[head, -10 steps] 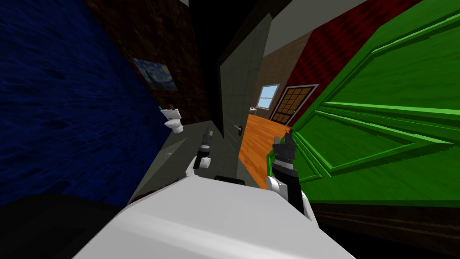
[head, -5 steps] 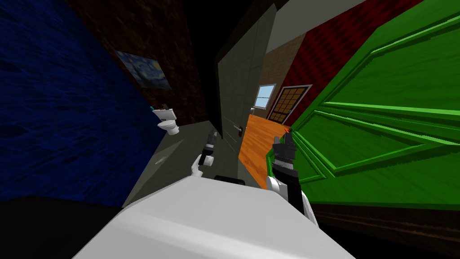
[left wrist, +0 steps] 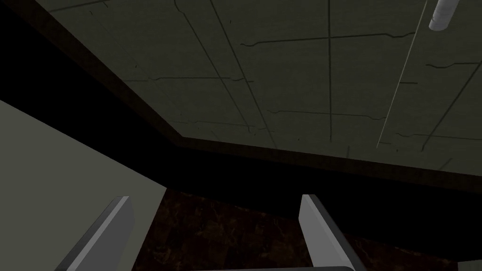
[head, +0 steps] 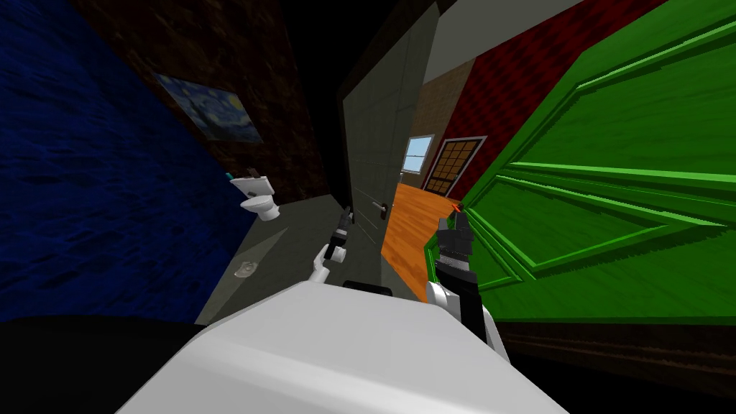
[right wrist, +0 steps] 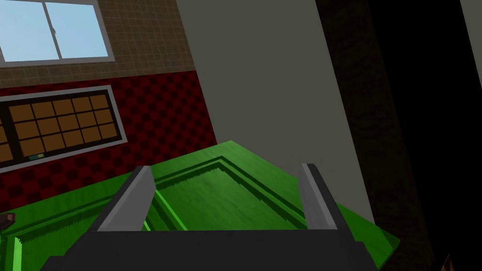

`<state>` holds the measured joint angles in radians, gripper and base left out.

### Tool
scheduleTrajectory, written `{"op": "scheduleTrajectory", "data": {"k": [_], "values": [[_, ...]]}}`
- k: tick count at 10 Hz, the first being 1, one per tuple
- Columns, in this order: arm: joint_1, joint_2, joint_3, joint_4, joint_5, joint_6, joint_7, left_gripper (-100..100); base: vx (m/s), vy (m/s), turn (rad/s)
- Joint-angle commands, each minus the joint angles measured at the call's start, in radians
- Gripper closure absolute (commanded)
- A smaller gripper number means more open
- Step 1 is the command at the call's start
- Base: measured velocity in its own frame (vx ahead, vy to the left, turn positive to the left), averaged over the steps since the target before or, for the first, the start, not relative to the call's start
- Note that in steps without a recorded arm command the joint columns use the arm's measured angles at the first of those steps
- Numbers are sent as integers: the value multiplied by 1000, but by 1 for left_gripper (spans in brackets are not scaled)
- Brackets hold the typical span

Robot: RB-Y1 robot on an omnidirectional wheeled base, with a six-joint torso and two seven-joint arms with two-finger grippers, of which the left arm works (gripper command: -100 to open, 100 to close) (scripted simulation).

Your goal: Push the door open

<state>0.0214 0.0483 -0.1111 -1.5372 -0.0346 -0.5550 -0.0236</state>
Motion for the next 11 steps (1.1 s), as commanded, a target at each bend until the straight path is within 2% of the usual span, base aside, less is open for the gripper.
{"op": "scheduleTrajectory", "data": {"k": [1, 2, 3, 4, 5, 6, 10, 11], "values": [[-33, 1, -17, 50, 4, 8, 12, -100, 79, 119, -146], [-33, 1, -17, 62, 4, 8, 12, -100, 44, 77, -47], [-57, 2, -27, 92, 7, 11, 19, -100, 30, 66, -79], [-57, 2, -27, 102, 7, 11, 19, -100, 31, 48, -49], [-81, 2, -36, 137, 10, 14, 26, -100, 42, 45, -93], [-81, 2, -36, 142, 10, 14, 26, -100, 35, 41, -47], [-177, -2, -74, 290, 21, 26, 55, -100, 55, 94, -131], [-177, -2, -74, 299, 21, 26, 55, -100, 52, 84, -41]]}}
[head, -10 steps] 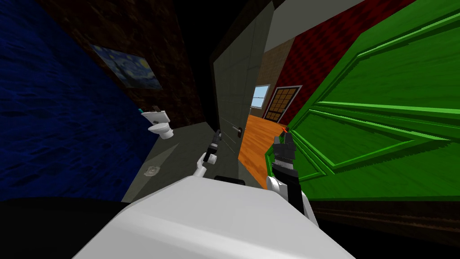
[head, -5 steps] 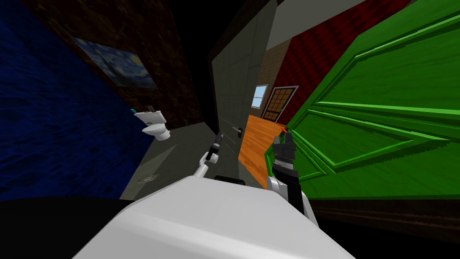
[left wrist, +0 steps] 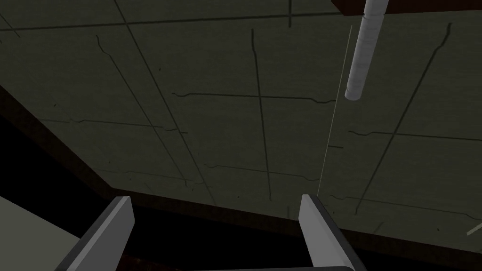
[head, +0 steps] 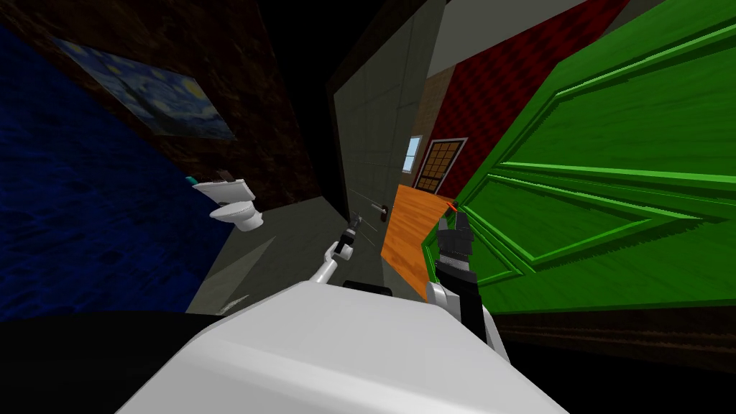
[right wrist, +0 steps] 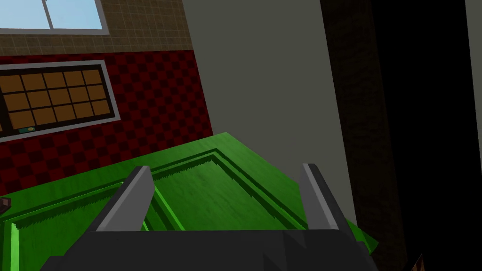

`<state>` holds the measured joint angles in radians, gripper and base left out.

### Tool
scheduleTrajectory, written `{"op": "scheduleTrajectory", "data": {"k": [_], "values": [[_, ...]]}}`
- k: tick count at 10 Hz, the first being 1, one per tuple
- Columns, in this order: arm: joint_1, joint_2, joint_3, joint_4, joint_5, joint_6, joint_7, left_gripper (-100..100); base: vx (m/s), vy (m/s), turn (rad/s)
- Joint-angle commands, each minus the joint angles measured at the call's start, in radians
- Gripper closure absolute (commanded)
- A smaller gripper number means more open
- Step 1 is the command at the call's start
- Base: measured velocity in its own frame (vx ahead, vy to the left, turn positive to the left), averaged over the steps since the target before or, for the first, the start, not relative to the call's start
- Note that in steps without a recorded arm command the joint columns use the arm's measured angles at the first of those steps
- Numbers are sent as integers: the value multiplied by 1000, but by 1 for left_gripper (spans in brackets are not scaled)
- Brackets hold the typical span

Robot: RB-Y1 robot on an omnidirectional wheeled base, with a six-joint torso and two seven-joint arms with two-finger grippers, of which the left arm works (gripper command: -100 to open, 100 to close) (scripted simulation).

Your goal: Push the door open

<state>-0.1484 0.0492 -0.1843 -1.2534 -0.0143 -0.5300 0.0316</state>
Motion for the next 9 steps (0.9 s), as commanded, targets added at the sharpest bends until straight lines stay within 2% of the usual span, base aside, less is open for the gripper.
{"op": "scheduleTrajectory", "data": {"k": [1, 2, 3, 4, 9], "values": [[-31, -4, -10, 50, 3, 3, 7, -100, 39, 67, -64], [-55, -6, -19, 79, 6, 6, 14, -100, 55, 82, -126], [-55, -6, -19, 93, 6, 6, 14, -100, 38, 62, -56], [-77, -8, -28, 121, 8, 9, 20, -100, 27, 55, -89], [-184, -25, -70, 305, 21, 22, 52, -100, 61, 107, -120]]}}
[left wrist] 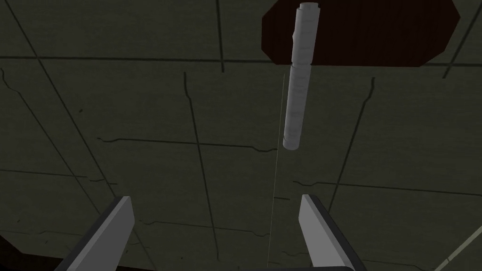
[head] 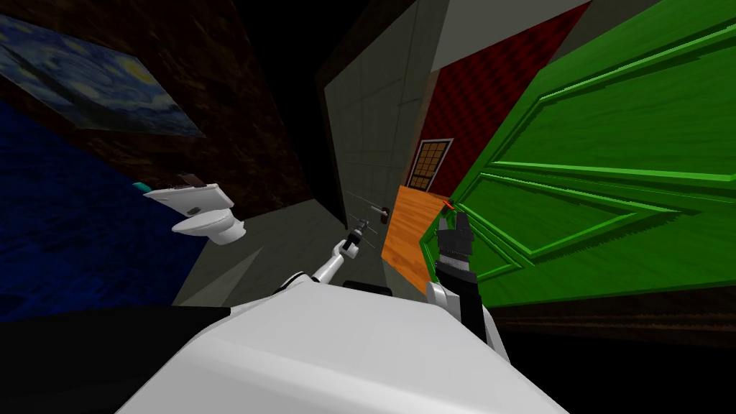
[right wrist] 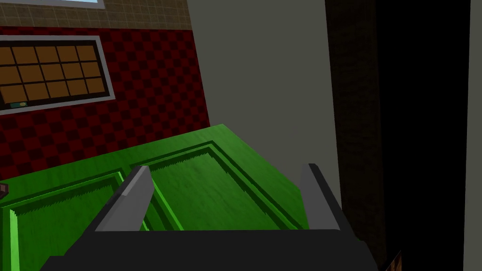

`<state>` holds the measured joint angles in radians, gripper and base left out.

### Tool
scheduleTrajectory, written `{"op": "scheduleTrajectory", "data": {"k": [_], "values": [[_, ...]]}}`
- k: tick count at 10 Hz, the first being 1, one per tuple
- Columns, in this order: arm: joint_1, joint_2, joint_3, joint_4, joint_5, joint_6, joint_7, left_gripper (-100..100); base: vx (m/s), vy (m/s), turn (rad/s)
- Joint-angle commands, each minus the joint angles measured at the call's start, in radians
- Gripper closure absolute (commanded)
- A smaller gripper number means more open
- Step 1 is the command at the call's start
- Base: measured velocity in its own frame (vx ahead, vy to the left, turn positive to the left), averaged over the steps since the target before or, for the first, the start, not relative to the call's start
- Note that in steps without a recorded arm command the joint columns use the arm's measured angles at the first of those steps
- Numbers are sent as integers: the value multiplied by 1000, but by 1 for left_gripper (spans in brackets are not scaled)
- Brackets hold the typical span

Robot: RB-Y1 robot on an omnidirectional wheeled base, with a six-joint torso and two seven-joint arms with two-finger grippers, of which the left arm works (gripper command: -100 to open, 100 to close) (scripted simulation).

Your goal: Push the door open

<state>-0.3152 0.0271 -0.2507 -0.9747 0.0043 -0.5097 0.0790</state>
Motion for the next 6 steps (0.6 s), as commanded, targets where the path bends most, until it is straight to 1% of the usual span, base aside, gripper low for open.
{"op": "scheduleTrajectory", "data": {"k": [1, 2, 4, 6], "values": [[-37, -7, -12, 50, 4, 4, 11, -100, 49, 100, -136], [-37, -7, -12, 60, 4, 4, 11, -100, 27, 66, -34], [-74, -15, -26, 120, 9, 9, 22, -100, 36, 66, -80], [-109, -24, -40, 173, 13, 13, 32, -100, 47, 108, -101]]}}
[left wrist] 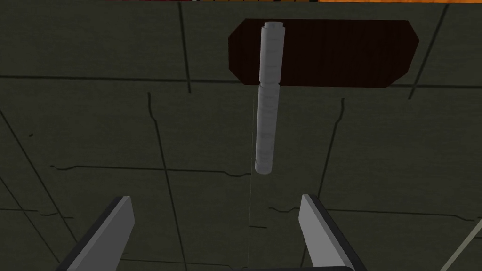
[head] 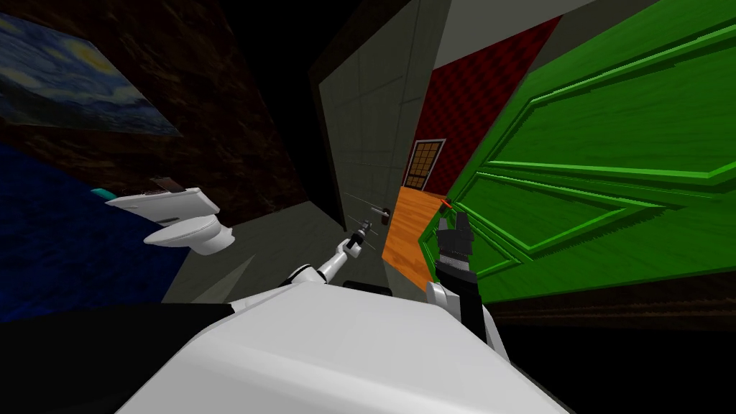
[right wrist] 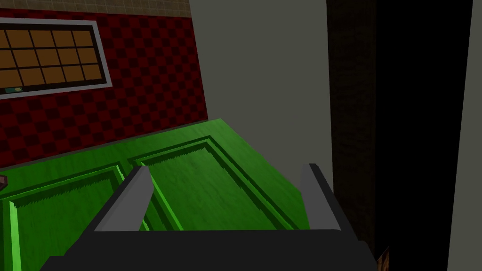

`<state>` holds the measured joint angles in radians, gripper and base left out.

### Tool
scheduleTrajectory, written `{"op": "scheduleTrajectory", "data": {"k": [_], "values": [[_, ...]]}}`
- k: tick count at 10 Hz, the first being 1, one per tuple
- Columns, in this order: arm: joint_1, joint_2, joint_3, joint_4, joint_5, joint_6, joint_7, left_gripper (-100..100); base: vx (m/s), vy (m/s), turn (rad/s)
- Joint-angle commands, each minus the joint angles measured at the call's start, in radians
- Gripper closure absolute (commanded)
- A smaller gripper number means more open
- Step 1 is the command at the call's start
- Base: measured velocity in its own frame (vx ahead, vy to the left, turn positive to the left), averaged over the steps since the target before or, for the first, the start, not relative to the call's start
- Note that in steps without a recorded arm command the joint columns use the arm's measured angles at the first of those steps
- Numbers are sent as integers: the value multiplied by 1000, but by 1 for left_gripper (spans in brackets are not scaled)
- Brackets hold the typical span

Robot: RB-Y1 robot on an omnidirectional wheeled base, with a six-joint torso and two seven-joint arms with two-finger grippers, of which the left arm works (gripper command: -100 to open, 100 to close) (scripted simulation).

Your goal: Push the door open

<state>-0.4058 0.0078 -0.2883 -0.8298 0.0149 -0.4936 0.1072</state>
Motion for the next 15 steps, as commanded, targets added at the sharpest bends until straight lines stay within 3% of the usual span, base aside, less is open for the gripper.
{"op": "scheduleTrajectory", "data": {"k": [1, 5, 11, 12, 13, 15], "values": [[-18, -4, -2, 32, 2, -3, 4, -100, 27, 65, -32], [-75, -22, -25, 125, 9, 4, 20, -100, 36, 60, -75], [-131, -45, -47, 218, 15, 11, 37, -100, 37, 68, -53], [-124, -42, -46, 204, 14, 14, 36, -100, 9, 21, -7], [-126, -9, -43, 208, 15, 13, 35, -100, 84, -37, -29], [-126, 9, -39, 209, 16, 13, 33, -100, 155, -75, -16]]}}
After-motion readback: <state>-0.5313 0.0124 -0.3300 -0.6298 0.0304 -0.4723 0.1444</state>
